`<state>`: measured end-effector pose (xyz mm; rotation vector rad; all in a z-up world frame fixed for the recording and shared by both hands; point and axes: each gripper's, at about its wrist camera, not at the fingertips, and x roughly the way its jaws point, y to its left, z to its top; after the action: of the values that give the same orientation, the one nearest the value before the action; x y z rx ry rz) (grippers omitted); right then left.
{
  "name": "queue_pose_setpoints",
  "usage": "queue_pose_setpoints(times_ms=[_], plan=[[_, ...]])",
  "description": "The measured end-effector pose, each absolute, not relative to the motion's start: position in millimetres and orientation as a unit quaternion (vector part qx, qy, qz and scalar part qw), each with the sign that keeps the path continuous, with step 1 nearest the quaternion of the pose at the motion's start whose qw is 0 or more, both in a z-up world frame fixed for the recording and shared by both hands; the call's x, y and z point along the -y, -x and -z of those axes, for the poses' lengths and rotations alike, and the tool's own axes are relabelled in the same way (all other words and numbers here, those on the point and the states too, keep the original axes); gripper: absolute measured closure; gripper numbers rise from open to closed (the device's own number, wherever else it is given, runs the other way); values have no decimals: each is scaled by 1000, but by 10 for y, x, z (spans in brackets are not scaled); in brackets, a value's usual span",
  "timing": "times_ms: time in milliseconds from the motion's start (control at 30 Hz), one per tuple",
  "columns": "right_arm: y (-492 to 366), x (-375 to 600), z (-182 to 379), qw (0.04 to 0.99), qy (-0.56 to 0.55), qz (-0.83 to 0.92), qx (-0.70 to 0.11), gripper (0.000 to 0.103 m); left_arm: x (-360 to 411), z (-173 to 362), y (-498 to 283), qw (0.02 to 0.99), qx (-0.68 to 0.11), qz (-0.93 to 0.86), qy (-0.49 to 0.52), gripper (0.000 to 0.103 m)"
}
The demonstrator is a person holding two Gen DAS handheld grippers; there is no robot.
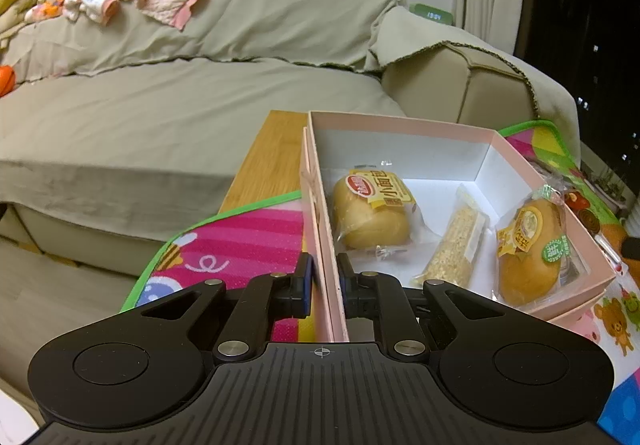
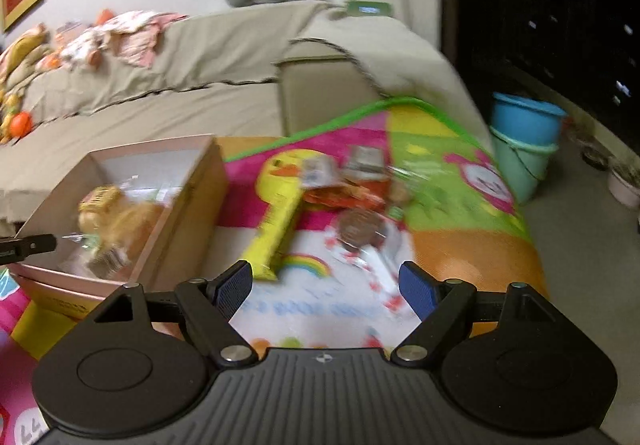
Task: Organize objects
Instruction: 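Place the second bun in the box beside the grain bar, release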
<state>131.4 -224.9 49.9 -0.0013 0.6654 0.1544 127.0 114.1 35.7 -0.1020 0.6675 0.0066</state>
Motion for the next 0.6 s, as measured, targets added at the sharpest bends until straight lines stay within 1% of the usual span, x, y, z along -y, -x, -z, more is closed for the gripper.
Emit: queue_pose_setpoints(times_ms=[100,200,367,467,600], plan=[[-1386,2074,-574,945,-4,-84,-317,28,-1150,-356,-1261,944,-327,-2,50,89],[-1375,1927,-713,948,-10,-118,-295,28,-1162,-351,-1260,944,-326,0,52,88],[-1421,1425,-701,947,84,-117,-288,28,-1177,-339,-1252,945,-323,2,58,88],[-1452,1213,-628,939,87,-147,-297,28,-1181,-340,-1253,944,-323,3,59,87],[-1372,1106,-688,939,72,-196,-272,28,-1184,-341,-1253,945,-322,5,61,87]])
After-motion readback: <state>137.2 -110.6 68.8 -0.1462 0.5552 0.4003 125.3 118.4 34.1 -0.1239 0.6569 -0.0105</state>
